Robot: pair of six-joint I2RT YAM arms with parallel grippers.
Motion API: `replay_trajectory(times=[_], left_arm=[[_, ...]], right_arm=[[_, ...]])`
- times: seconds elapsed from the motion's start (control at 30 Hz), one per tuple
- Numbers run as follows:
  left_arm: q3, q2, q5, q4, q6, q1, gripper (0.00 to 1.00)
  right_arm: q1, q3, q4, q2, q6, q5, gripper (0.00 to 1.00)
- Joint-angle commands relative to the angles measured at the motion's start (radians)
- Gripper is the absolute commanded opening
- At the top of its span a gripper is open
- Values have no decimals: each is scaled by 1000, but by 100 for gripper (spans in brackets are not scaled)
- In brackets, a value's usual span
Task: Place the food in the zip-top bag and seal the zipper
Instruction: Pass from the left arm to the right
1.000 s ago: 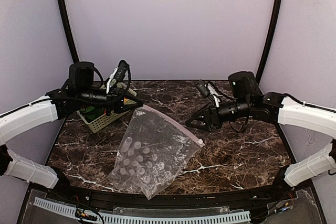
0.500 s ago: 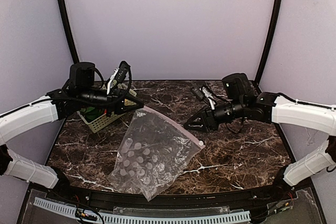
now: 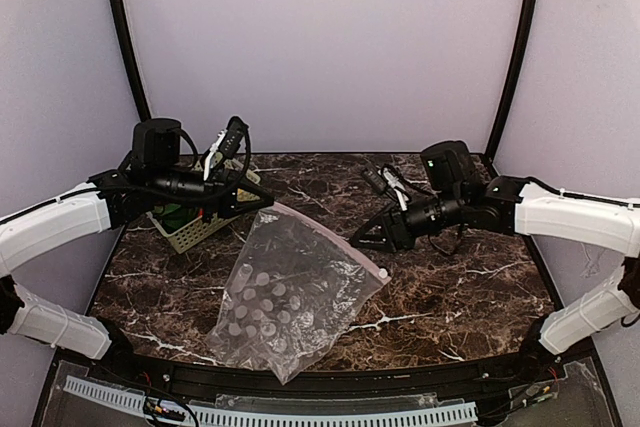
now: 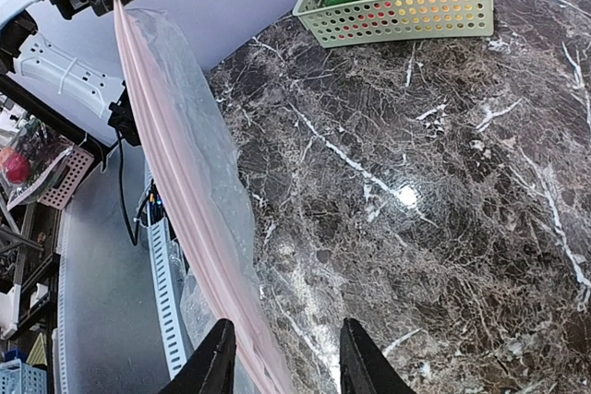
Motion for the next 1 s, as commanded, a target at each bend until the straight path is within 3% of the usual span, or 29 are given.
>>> replay_trajectory(times=[0.0,0.6,0.97], left_arm=[[15,-6,16,-22,14,-6,1],[16,-4,8,-25,16,-6,1],[16,-4,8,-25,16,-6,1]], right_arm=[[0,7,6,20,-4,-8,37],[19,16,12,59,-9,-62,34],[59,49,111,121,20,-111,33]])
